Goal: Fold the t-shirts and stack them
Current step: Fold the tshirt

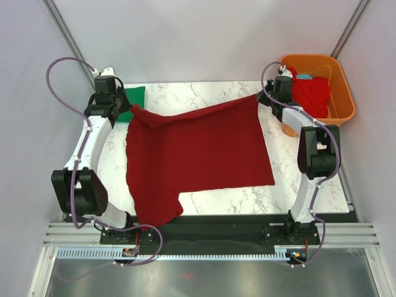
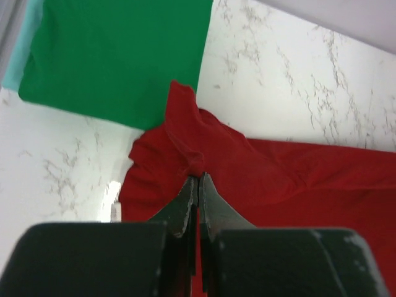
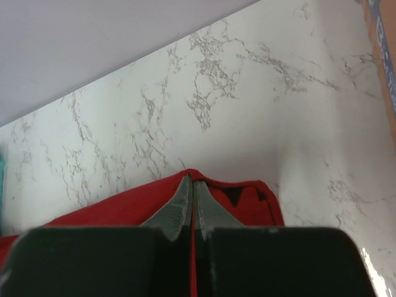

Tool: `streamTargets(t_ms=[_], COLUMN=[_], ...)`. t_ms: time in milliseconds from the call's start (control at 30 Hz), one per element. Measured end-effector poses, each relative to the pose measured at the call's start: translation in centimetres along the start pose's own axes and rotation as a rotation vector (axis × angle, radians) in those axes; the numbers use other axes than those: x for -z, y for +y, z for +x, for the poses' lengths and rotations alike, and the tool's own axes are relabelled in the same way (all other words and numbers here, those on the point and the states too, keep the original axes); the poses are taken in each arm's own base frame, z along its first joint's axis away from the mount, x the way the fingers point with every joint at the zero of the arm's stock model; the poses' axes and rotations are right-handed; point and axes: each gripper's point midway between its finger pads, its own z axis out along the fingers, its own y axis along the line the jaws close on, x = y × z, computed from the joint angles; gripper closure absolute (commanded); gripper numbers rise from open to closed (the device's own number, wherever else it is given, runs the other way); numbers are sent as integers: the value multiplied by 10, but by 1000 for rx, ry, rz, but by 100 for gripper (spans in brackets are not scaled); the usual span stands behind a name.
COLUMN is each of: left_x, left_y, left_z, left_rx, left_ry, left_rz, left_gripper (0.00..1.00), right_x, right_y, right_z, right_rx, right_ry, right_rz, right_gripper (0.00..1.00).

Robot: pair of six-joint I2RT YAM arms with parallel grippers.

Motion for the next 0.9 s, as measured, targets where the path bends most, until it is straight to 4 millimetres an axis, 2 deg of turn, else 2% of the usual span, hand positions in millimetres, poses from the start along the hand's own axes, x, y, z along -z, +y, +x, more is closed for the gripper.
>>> streamTargets(t_ms=[200, 367, 467, 667, 900], left_x=[30, 46, 52, 57, 59], left_y=[1, 6, 10, 24, 36], left_z=[28, 49, 69, 114, 130], left_rx=[94, 210, 259, 317, 334], left_ry=[87, 143, 180, 265, 276], left_rz=[39, 59, 42, -23, -88], left_gripper=[98, 98, 98, 98, 98], right_x=[15, 25, 32, 45, 50], right_y=[-10, -12, -14, -27, -37], right_z=[16, 21, 25, 48, 72], right_rx=[29, 41, 43, 57, 79], right_ry=[43, 60, 68, 122, 186], right_rz=[27, 36, 39, 65, 90], right_gripper=[100, 100, 100, 100, 100])
